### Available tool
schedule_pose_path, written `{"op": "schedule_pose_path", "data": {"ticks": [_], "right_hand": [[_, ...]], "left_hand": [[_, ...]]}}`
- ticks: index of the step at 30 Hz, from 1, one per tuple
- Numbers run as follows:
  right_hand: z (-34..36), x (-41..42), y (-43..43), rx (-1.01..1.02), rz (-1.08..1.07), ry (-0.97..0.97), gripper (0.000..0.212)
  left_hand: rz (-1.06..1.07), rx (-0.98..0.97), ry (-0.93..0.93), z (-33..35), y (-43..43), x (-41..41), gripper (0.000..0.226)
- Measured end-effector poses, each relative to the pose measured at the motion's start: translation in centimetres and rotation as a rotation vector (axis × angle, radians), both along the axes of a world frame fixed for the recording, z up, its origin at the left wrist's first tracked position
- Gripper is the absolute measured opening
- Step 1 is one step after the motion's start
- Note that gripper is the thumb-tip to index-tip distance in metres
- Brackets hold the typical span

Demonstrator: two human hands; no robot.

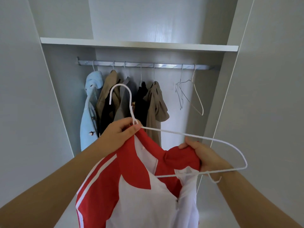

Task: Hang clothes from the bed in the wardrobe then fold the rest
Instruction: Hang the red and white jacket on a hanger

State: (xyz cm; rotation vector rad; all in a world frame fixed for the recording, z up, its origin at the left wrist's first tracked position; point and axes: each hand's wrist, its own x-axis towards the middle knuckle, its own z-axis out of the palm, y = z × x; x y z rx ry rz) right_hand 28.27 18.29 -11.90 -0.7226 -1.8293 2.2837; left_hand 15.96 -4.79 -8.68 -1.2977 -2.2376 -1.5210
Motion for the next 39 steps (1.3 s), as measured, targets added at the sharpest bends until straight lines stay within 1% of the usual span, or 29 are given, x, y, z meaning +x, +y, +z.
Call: {"op": "schedule_pose_path", "data": {"ticks": [1, 3, 4, 6, 7, 8, 9, 10, 11, 12, 13, 14, 15, 16, 17, 18, 19, 21, 24, 26, 29, 32, 34, 36, 37, 39], "right_hand": [[0.0, 0.0, 0.0, 0.026, -0.038, 0.003, 0.038], [-0.1, 0.2, 0.3, 0.064, -0.060, 0.019, 0.024], [-0.1, 0.3, 0.6, 0.120, -0.027, 0.020, 0.029], [0.1, 0.7, 1.1, 0.327, 0.139, -0.005, 0.055], [0.4, 0.9, 0.9, 0.466, 0.247, -0.049, 0.061], [0.4, 1.0, 0.6, 0.644, 0.362, -0.119, 0.059], [0.1, 0.9, 0.2, 0.850, 0.438, -0.207, 0.052], [-0.4, 0.6, 0.1, 1.061, 0.453, -0.281, 0.042], [-0.6, 0.3, -0.2, 1.225, 0.422, -0.307, 0.028], [-0.9, 0.1, -0.2, 1.306, 0.365, -0.295, 0.013], [-1.1, 0.0, -0.1, 1.298, 0.306, -0.263, 0.009], [-1.2, -0.1, 0.2, 1.181, 0.228, -0.243, 0.015], [-1.0, -0.1, 0.6, 0.948, 0.141, -0.220, 0.016], [-0.7, -0.1, 0.9, 0.661, 0.075, -0.177, 0.015], [-0.5, 0.0, 1.1, 0.399, 0.041, -0.141, 0.015], [-0.4, 0.1, 1.1, 0.179, 0.020, -0.110, 0.015], [-0.3, 0.2, 1.1, 0.023, 0.007, -0.086, 0.015], [-0.5, 0.1, 1.0, -0.147, -0.027, -0.097, 0.013], [0.0, 0.1, 0.9, -0.262, -0.036, -0.136, 0.010], [0.5, 0.3, 1.3, -0.341, 0.008, -0.102, 0.019], [1.6, 0.4, 2.1, -0.443, 0.090, -0.012, 0.053], [2.2, 0.2, 2.0, -0.437, 0.178, -0.037, 0.087], [2.0, 0.1, 2.0, -0.427, 0.193, -0.074, 0.101], [1.7, 0.1, 2.0, -0.433, 0.201, -0.118, 0.105], [1.6, 0.1, 2.1, -0.438, 0.201, -0.139, 0.105], [1.3, 0.3, 2.2, -0.443, 0.190, -0.158, 0.101]], "left_hand": [[0.039, 0.074, -0.030, -0.1, 0.1, -0.2, 0.022], [0.142, 0.241, -0.183, 0.1, -0.1, -0.8, 0.033], [0.184, 0.304, -0.261, 0.3, -0.4, -1.2, 0.032], [0.231, 0.351, -0.356, 0.6, -0.9, -2.0, 0.030], [0.227, 0.351, -0.375, 0.8, -0.9, -2.2, 0.032], [0.206, 0.352, -0.384, 0.9, -0.8, -2.2, 0.033], [0.178, 0.355, -0.379, 1.0, -0.6, -2.2, 0.032], [0.149, 0.347, -0.369, 1.0, -0.3, -2.1, 0.030], [0.130, 0.327, -0.352, 1.0, 0.0, -1.9, 0.030], [0.123, 0.305, -0.335, 1.1, 0.2, -1.8, 0.032], [0.130, 0.285, -0.321, 1.1, 0.4, -1.8, 0.033], [0.151, 0.270, -0.317, 1.0, 0.4, -1.9, 0.035], [0.180, 0.253, -0.321, 0.9, 0.3, -1.9, 0.040], [0.209, 0.225, -0.327, 0.8, 0.2, -1.9, 0.044], [0.237, 0.182, -0.334, 0.7, 0.1, -2.0, 0.047], [0.258, 0.137, -0.342, 0.6, 0.0, -2.1, 0.049], [0.273, 0.104, -0.352, 0.3, -0.1, -2.2, 0.050], [0.300, 0.081, -0.369, 0.0, -0.3, -2.6, 0.048], [0.330, 0.120, -0.374, 0.1, -1.1, -3.2, 0.043], [0.331, 0.142, -0.364, 0.4, -1.8, -3.4, 0.035], [0.392, 0.057, -0.217, 0.1, -2.6, -3.6, 0.022], [0.409, 0.014, -0.112, -0.4, -2.8, -3.3, 0.022], [0.390, -0.018, -0.061, -0.7, -2.8, -3.0, 0.026], [0.338, -0.034, -0.070, -0.9, -2.6, -2.9, 0.026], [0.290, -0.021, -0.113, -1.0, -2.5, -2.9, 0.026], [0.187, 0.050, -0.258, -1.2, -2.0, -2.7, 0.027]]}}
